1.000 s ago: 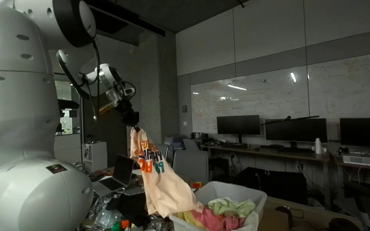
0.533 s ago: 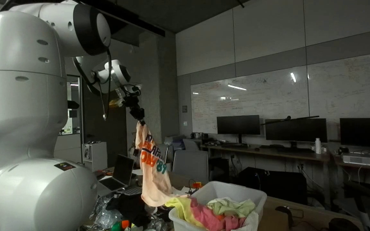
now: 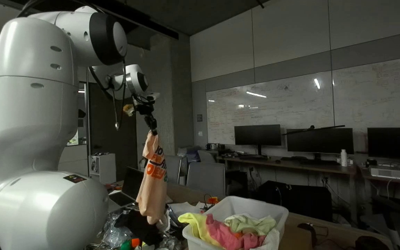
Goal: Remove the clothes and towels from the storage box and put them on the table
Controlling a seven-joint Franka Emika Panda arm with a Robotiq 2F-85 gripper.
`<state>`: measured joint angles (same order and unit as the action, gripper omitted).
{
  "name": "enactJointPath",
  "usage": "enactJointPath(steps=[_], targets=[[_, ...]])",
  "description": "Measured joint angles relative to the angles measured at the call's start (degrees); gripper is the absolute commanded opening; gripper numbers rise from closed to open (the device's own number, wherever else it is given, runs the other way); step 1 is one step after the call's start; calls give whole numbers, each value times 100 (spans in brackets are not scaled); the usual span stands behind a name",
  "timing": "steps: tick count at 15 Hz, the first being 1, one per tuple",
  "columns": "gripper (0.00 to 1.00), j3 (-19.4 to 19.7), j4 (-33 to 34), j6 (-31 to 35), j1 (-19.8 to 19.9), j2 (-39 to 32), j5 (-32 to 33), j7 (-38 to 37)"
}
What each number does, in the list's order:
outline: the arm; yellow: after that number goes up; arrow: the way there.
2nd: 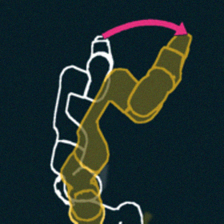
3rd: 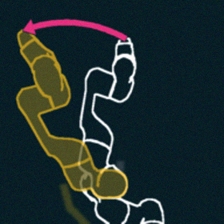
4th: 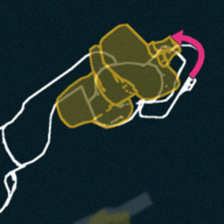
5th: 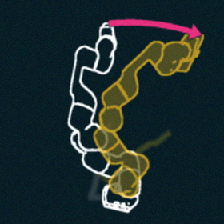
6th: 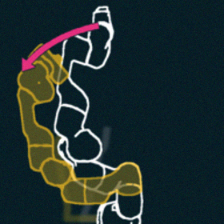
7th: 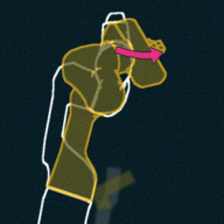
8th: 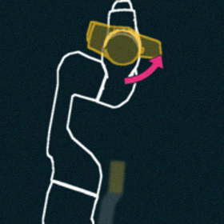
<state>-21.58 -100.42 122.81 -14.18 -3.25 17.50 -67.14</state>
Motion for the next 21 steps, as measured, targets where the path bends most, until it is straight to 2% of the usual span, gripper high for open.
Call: enactJointPath(steps=[5, 8, 11, 15, 18, 21], targets=[[76, 148, 90, -710, -187, -238, 151, 218], [98, 262, 56, -1634, -226, -310, 173, 337], [100, 520, -221, -2307, -191, -292, 90, 420], [100, 962, -1002, -2246, 142, -99, -404, 784], [100, 1321, -1859, -1612, 514, 195, -851, 1351], [100, 1644, -2784, -654, 855, 477, -1002, 1998]])
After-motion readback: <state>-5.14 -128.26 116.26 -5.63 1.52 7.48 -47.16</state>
